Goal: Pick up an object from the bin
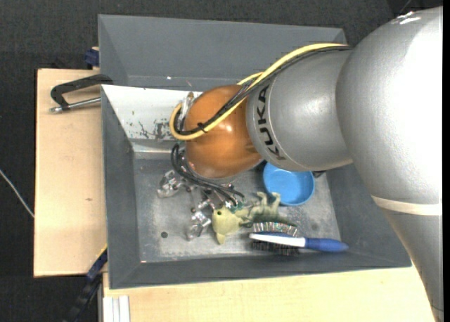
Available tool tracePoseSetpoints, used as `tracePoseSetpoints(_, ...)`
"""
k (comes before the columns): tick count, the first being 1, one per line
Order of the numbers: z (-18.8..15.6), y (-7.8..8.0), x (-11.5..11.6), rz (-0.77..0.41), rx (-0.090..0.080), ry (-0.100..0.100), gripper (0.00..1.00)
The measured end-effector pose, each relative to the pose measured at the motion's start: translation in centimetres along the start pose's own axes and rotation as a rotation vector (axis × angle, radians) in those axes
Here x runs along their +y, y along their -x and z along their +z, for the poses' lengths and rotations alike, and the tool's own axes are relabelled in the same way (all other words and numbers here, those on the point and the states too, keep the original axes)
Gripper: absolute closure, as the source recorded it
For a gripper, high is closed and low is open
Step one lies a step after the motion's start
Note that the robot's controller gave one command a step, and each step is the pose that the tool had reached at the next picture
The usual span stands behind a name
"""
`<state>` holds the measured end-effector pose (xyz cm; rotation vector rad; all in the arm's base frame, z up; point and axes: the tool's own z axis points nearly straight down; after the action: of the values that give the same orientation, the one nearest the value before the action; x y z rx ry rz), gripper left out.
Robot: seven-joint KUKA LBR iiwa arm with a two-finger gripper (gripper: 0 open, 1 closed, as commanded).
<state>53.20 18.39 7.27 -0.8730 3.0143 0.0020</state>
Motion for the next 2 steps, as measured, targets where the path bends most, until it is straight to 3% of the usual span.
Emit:
tracePoseSetpoints(1,-5.9,-4.6,-9.6,-0.293,-0.005,-0.004,0.0)
tracePoseSetpoints(2,-1.3,-7.4,-12.3,-0.188,-0.01,0.0,0.0)
